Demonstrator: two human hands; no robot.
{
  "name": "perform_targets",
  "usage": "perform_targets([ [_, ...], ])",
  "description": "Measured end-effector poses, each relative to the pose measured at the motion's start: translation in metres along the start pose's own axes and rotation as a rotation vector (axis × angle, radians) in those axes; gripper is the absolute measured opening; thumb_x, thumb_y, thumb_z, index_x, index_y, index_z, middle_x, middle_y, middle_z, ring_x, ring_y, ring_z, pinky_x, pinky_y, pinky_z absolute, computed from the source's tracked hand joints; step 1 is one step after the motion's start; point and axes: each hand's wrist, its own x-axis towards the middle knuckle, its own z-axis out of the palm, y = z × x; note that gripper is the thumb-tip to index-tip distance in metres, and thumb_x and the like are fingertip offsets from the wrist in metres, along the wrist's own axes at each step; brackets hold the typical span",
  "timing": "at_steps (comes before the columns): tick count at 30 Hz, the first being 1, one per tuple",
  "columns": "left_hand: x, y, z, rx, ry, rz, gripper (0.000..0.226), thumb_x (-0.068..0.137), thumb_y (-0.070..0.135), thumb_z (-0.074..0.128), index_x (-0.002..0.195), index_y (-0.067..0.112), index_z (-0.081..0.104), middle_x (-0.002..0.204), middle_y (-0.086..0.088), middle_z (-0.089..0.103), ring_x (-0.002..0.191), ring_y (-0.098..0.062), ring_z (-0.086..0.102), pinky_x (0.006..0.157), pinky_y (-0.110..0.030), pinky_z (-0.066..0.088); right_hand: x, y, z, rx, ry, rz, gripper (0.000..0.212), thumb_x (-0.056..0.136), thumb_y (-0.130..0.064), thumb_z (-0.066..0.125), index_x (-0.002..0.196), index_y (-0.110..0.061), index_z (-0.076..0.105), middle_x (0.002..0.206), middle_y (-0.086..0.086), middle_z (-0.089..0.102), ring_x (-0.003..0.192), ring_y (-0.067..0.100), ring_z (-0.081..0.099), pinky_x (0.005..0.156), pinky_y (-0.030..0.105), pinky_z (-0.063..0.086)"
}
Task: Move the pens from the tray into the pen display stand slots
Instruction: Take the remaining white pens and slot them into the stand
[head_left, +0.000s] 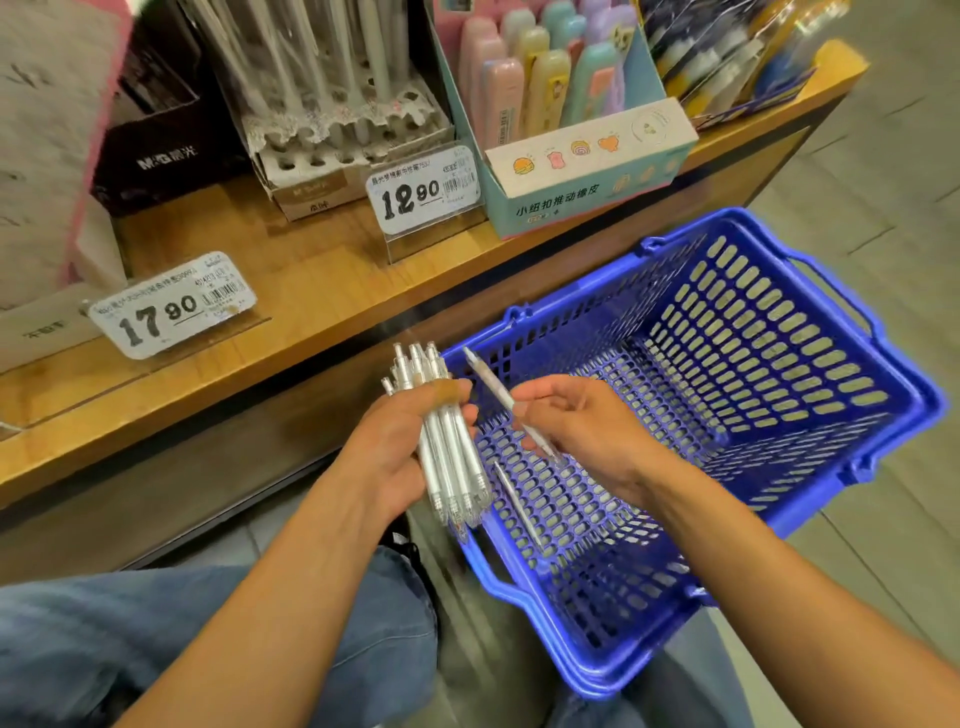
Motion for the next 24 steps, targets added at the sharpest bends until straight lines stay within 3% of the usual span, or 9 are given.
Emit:
perform_targets([
  [2,-0.002,0.0,0.002,-0.043,-0.017,-0.006,0.012,0.081,0.015,0.072,0.071,0.011,0.076,0.082,-0.01,0.07,0.071,-0.02,0.07,0.066,-0.033,0.06,-0.017,-0.012,0.017,0.037,-0.02,-0.064,0.01,0.087,0.0,0.066,0.094,-0.006,0.066,0.067,0.003,0.067,0.051,0.009,0.06,0.047,0.018,0.044],
  [4,-0.009,0.003,0.005,-0.101,-0.069,-0.052,0.026,0.07,0.021,0.077,0.088,0.007,0.064,0.103,-0.023,0.069,0.095,-0.038,0.071,0.08,-0.05,0.059,-0.026,-0.016,0.033,0.01,-0.02,-0.099,0.011,0.086,0.001,0.067,0.097,-0.003,0.065,0.07,0.007,0.066,0.053,0.008,0.057,0.05,0.016,0.043],
  [8,-0.013,0.004,0.007,-0.148,-0.139,-0.061,0.04,0.064,0.015,0.077,0.095,0.004,0.053,0.089,-0.027,0.069,0.082,-0.043,0.072,0.062,-0.048,0.06,-0.029,-0.009,0.051,-0.029,0.0,-0.145,0.023,0.082,-0.001,0.073,0.104,0.003,0.066,0.075,0.01,0.059,0.062,0.014,0.048,0.059,0.021,0.043],
  [12,-0.007,0.001,0.0,-0.081,-0.064,-0.032,0.021,0.075,0.003,0.072,0.09,0.005,0.057,0.113,-0.033,0.055,0.114,-0.055,0.057,0.095,-0.064,0.049,-0.026,-0.006,0.05,-0.076,-0.018,-0.211,0.018,0.079,-0.005,0.078,0.095,-0.008,0.072,0.075,0.009,0.059,0.065,0.015,0.049,0.065,0.025,0.046],
  [14,-0.005,0.002,-0.001,-0.008,-0.03,0.008,0.012,0.076,0.004,0.07,0.084,0.006,0.061,0.099,-0.033,0.061,0.099,-0.047,0.067,0.088,-0.055,0.055,-0.018,-0.007,0.038,-0.057,-0.108,-0.204,0.01,0.081,-0.009,0.077,0.085,-0.017,0.073,0.072,0.007,0.064,0.059,0.008,0.054,0.057,0.019,0.046],
  [16,-0.004,0.004,-0.002,0.025,-0.026,0.053,0.023,0.062,0.009,0.075,0.081,0.008,0.062,0.074,-0.016,0.062,0.064,-0.023,0.066,0.063,-0.035,0.057,0.002,0.0,0.021,-0.046,-0.149,-0.137,0.007,0.086,-0.015,0.072,0.08,-0.019,0.072,0.071,0.004,0.066,0.055,0.009,0.058,0.052,0.019,0.046],
  [18,-0.003,0.003,-0.001,0.021,-0.011,0.066,0.026,0.061,0.009,0.076,0.083,0.008,0.062,0.065,-0.008,0.061,0.054,-0.016,0.06,0.054,-0.028,0.054,0.034,0.023,0.005,-0.148,-0.033,-0.034,0.01,0.09,-0.017,0.068,0.08,-0.015,0.068,0.071,0.004,0.067,0.055,0.011,0.06,0.053,0.024,0.048],
  [20,-0.003,0.001,0.0,0.013,0.021,0.062,0.012,0.074,0.004,0.072,0.082,0.007,0.063,0.061,-0.008,0.061,0.051,-0.016,0.059,0.053,-0.026,0.054,0.066,0.059,-0.006,-0.444,0.101,0.091,0.011,0.091,-0.017,0.066,0.082,-0.01,0.065,0.077,0.011,0.066,0.065,0.019,0.063,0.066,0.035,0.054],
  [24,0.0,0.002,0.001,0.017,0.04,0.03,0.006,0.081,0.003,0.068,0.082,0.007,0.064,0.06,-0.007,0.061,0.05,-0.016,0.059,0.054,-0.025,0.054,0.098,0.133,-0.005,-1.05,0.01,0.326,0.021,0.093,-0.02,0.06,0.104,-0.002,0.057,0.097,0.019,0.063,0.092,0.036,0.062,0.073,0.042,0.052],
])
